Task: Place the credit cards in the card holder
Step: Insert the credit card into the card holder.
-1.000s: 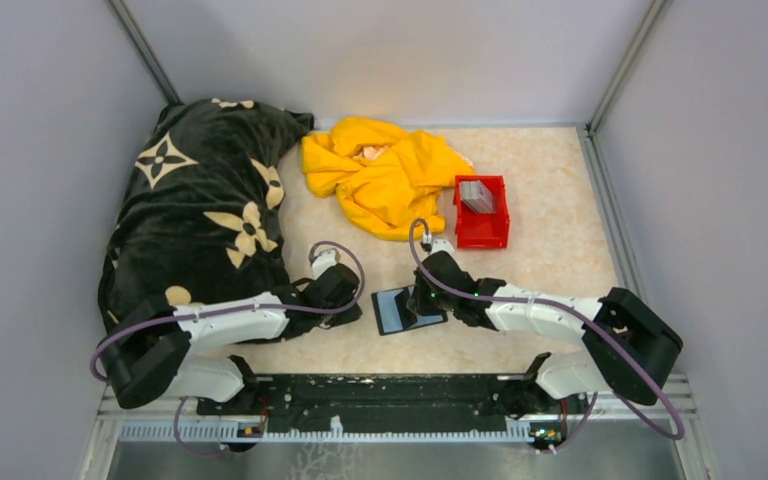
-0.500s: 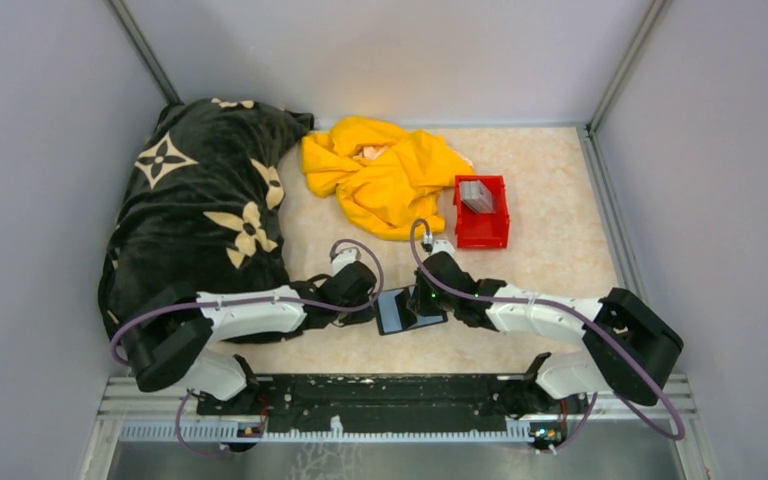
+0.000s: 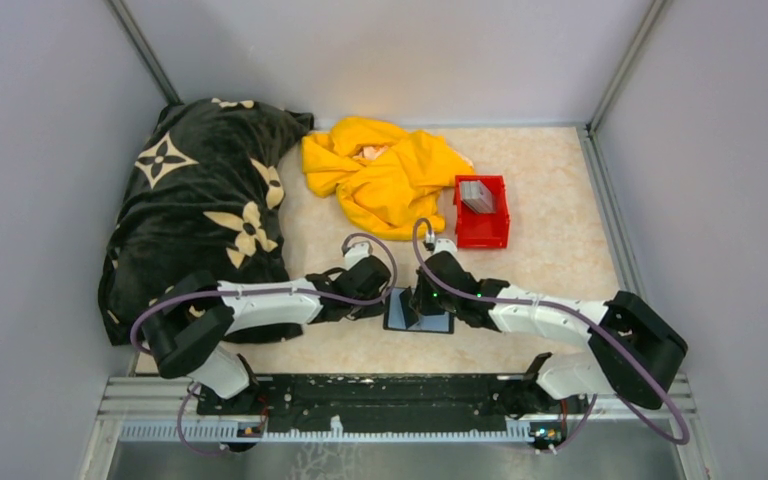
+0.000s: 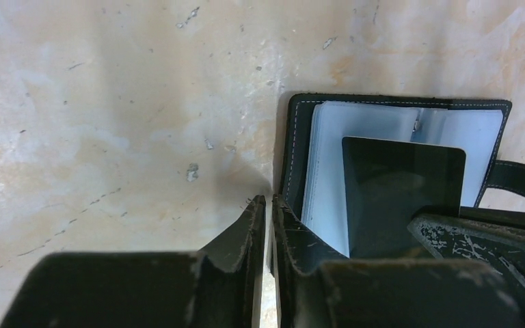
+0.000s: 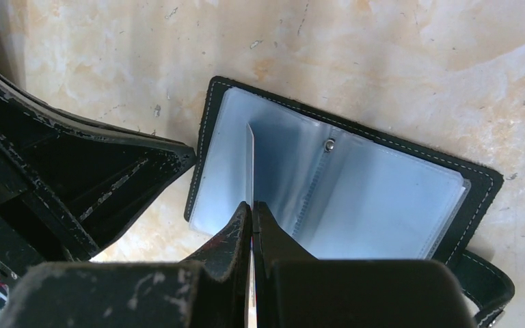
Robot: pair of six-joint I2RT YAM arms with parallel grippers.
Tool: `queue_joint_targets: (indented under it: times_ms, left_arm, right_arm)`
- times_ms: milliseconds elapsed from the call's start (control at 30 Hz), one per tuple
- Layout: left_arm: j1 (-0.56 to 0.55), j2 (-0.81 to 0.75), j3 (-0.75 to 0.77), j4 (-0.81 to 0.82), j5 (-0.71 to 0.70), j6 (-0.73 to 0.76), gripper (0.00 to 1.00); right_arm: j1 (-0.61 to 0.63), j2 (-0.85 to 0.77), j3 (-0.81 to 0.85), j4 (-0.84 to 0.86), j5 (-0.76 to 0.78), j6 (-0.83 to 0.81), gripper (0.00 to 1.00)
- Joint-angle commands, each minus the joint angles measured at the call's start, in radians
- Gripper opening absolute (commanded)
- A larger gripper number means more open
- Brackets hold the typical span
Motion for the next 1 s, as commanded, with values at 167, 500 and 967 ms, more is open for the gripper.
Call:
queue_joint_targets:
  times_ms: [167,500,967]
  left_arm:
    - [-0.016,0.091,-0.038,-0.113,0.028,-0.014,0.16]
    - [-0.024,0.096,-0.049,-0.114,0.029,-0.028,0.16]
    - [-0.032,0.089,-0.062,-0.111,0.025,-0.03,0.16]
  right_arm:
    - [0.01,-0.105,-0.014,-0.046,0.088,-0.005,0.0]
    - [-0.003,-0.242,-0.089,-0.08,0.149,0.072,0.0]
    - [-0.053,-0.281,-0.2,-0.006,0.106,0.189,0.0]
